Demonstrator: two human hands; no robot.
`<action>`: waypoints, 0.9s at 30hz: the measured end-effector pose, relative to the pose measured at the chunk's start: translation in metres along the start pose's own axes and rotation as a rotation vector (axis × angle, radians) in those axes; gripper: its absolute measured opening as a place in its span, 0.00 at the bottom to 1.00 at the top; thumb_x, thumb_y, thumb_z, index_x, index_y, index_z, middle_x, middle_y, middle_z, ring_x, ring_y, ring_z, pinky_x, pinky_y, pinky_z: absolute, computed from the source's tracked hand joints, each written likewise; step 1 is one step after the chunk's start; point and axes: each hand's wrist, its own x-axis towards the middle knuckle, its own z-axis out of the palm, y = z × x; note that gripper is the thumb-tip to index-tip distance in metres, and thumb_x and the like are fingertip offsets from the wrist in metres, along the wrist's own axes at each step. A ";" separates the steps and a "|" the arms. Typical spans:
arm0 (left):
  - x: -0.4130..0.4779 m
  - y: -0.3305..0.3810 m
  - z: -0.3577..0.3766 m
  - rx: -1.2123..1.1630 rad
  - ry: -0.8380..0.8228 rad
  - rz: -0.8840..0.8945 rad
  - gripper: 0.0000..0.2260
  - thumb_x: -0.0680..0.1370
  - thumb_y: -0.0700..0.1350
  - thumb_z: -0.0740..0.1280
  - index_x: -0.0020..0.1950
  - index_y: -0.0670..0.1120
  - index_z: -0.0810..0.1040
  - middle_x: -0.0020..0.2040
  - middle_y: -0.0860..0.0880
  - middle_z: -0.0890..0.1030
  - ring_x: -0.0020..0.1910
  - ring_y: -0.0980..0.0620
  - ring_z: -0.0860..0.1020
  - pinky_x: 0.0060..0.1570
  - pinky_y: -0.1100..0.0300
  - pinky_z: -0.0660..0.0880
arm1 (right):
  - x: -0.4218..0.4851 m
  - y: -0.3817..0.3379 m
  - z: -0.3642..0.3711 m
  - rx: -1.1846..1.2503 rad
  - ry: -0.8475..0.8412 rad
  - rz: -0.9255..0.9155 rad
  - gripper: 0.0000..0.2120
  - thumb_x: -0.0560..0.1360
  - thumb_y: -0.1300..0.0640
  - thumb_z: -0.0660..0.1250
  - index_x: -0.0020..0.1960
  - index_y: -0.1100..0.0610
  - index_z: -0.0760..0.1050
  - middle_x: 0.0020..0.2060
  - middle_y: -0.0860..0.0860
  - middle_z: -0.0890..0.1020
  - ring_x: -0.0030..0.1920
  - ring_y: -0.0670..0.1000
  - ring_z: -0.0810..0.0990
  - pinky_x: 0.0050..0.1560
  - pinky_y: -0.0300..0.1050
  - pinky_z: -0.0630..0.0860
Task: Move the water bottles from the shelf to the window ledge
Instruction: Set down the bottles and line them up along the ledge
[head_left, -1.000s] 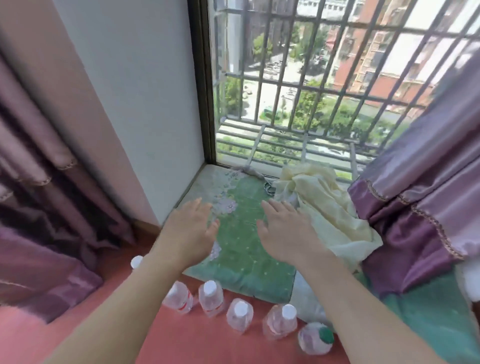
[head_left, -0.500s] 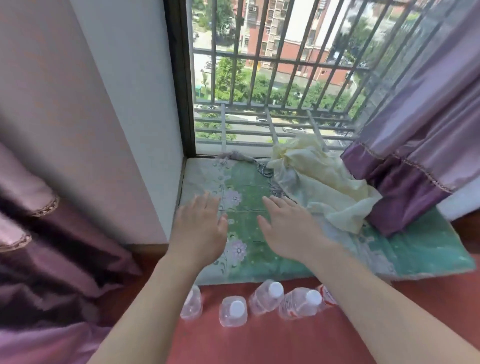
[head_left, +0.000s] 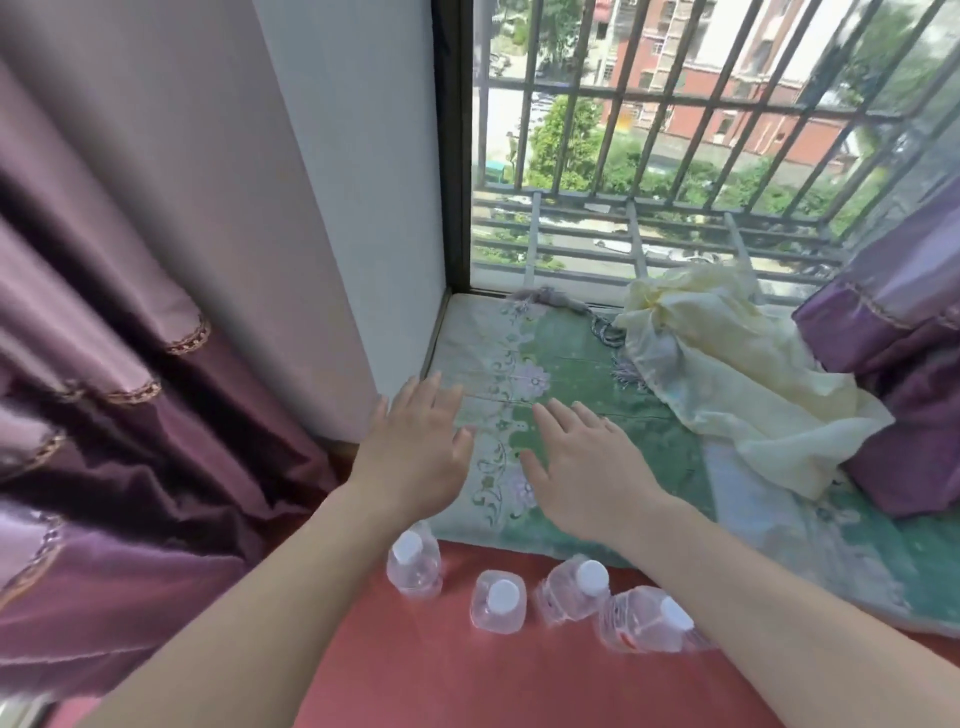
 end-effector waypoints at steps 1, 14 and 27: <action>-0.002 0.002 -0.002 -0.009 0.014 -0.008 0.25 0.82 0.53 0.55 0.79 0.49 0.59 0.81 0.46 0.56 0.79 0.47 0.54 0.76 0.44 0.54 | -0.001 0.003 0.000 0.019 0.003 -0.013 0.29 0.83 0.45 0.49 0.80 0.57 0.52 0.77 0.52 0.60 0.76 0.56 0.58 0.75 0.53 0.59; -0.039 -0.009 0.020 0.148 -0.017 0.006 0.25 0.82 0.56 0.56 0.78 0.48 0.61 0.81 0.46 0.57 0.79 0.49 0.55 0.76 0.49 0.53 | -0.007 0.021 0.023 0.111 0.072 -0.228 0.31 0.82 0.45 0.52 0.80 0.58 0.50 0.78 0.52 0.62 0.76 0.54 0.60 0.74 0.52 0.61; -0.078 -0.048 0.082 0.134 -0.051 0.010 0.25 0.81 0.58 0.58 0.76 0.52 0.63 0.75 0.49 0.65 0.72 0.47 0.66 0.67 0.46 0.69 | -0.020 -0.005 0.102 0.035 -0.040 -0.383 0.30 0.81 0.40 0.52 0.78 0.53 0.55 0.72 0.51 0.69 0.72 0.53 0.66 0.69 0.52 0.67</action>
